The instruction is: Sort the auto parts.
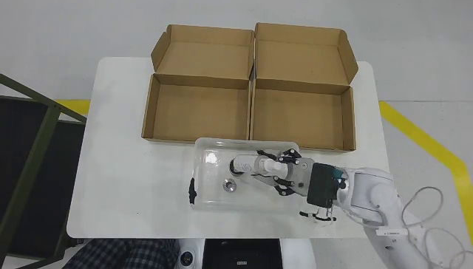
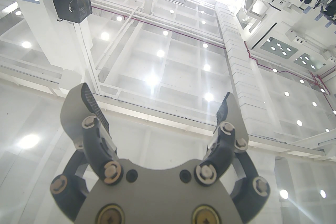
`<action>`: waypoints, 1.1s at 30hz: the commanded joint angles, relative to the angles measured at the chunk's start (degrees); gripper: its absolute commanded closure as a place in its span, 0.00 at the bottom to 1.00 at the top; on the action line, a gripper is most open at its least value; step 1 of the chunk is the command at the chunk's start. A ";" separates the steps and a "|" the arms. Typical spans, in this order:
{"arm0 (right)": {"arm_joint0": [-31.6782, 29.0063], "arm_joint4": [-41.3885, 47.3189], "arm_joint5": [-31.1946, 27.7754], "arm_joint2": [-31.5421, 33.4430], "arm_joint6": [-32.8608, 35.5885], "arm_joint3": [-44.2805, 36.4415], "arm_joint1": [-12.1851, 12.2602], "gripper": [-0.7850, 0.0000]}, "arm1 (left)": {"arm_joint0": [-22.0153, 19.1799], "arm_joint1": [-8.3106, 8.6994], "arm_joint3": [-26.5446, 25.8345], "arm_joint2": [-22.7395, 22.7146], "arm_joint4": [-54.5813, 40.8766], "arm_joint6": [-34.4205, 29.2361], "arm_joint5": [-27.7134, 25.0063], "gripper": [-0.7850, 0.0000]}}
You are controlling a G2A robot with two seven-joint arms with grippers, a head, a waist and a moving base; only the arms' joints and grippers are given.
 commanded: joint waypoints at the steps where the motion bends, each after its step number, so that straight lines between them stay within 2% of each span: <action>1: 0.32 2.05 0.18 0.54 -0.73 0.25 -0.02 1.00 | 0.00 0.00 0.00 0.00 0.00 0.00 0.00 0.00; 6: 0.58 6.20 0.88 2.81 -2.87 0.16 0.00 1.00 | 0.00 0.00 0.00 0.00 0.00 0.00 0.00 0.00; 12: 0.22 6.74 0.63 4.20 -2.55 -0.65 0.12 1.00 | 0.00 0.00 0.00 0.00 0.00 0.00 0.00 0.00; 25: 1.20 7.65 0.82 3.29 -1.28 0.04 -0.07 1.00 | 0.00 0.00 0.00 0.00 0.00 0.00 0.00 0.00; 33: 3.95 5.81 3.10 0.35 1.87 3.58 -0.50 1.00 | 0.00 0.00 0.00 0.00 0.00 0.00 0.00 0.00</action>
